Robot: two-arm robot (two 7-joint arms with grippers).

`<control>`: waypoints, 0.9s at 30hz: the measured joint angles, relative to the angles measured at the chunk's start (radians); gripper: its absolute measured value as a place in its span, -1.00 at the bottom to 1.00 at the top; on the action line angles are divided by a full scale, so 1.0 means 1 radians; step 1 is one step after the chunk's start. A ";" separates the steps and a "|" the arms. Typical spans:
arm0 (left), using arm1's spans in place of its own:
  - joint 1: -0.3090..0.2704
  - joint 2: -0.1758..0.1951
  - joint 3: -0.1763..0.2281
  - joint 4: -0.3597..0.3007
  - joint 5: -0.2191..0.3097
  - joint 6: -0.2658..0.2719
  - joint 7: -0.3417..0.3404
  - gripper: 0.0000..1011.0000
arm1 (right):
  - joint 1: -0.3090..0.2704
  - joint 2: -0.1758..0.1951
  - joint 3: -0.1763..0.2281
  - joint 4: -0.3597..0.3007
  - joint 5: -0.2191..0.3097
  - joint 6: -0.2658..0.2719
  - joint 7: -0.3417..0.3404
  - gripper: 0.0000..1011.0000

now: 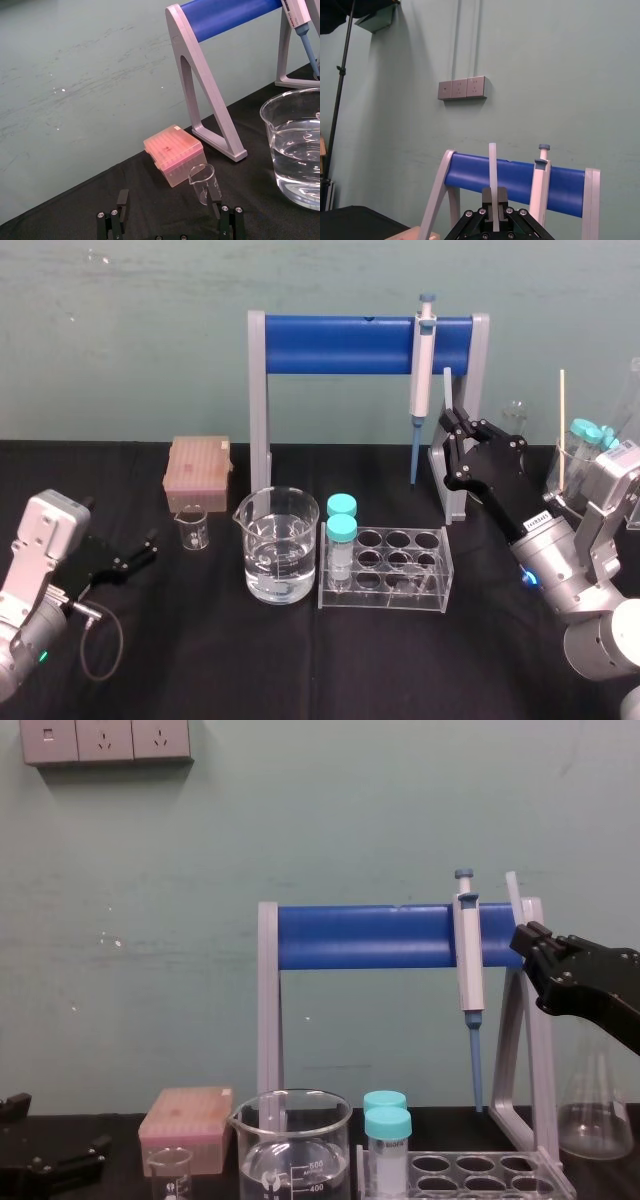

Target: Pick up the stirring rod with one hand, then place it down.

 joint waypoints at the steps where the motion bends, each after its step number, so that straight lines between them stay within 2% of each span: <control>1: 0.000 0.000 0.000 0.000 0.000 0.000 0.000 0.98 | 0.000 0.000 0.000 0.000 0.000 0.000 0.000 -0.89; 27: 0.000 0.000 0.000 0.000 0.000 0.000 0.000 0.98 | 0.000 0.000 0.000 0.000 0.000 0.000 0.000 -0.89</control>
